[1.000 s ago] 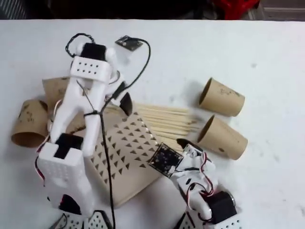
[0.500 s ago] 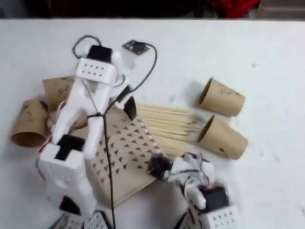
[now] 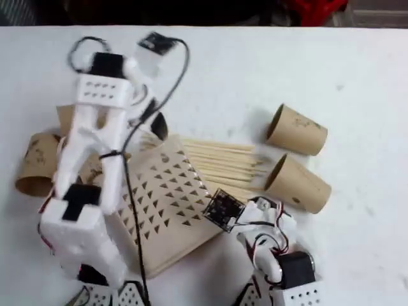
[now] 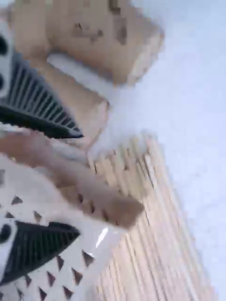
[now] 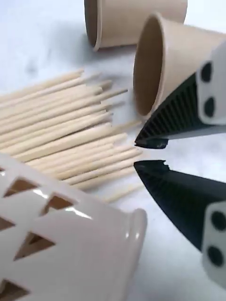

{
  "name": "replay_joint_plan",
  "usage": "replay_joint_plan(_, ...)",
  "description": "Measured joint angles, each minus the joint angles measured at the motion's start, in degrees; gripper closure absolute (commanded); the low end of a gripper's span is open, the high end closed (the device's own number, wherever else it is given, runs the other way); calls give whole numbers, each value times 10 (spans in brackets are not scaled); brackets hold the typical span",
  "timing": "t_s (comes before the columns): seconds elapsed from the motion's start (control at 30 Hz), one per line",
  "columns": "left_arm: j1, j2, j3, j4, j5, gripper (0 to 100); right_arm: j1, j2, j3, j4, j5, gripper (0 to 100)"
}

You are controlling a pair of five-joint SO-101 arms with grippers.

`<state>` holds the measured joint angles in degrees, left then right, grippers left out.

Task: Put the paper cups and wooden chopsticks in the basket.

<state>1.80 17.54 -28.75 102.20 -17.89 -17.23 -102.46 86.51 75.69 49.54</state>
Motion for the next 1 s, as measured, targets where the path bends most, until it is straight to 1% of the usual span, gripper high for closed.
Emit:
replay_joint_plan(0.1, -33, -69, 35, 0, -16, 717, -7, -2, -3, 0, 0, 939)
replay_joint_plan(0.33, -110, -258, 174, 0, -81, 716, -106, -3, -3, 0, -1, 939)
replay_joint_plan(0.43, -142, -296, 222, 0, -114, 714, -140, -2, -3, -2, -4, 939)
replay_joint_plan(0.5, -160, -300, 246, 0, -135, 714, -149, -2, 6, -18, -4, 939)
replay_joint_plan(0.63, -189, -300, 282, 0, -169, 717, -142, 4, 8, -34, -11, 942)
replay_joint_plan(0.73, -215, -302, 315, 0, -187, 717, -110, -1, -18, -2, -10, 943)
replay_joint_plan(0.87, -273, -308, 375, 0, -223, 717, -97, -4, -26, 11, 4, 943)
replay_joint_plan(1.0, -331, -309, 396, -2, -251, 718, -69, -3, -26, 12, 6, 943)
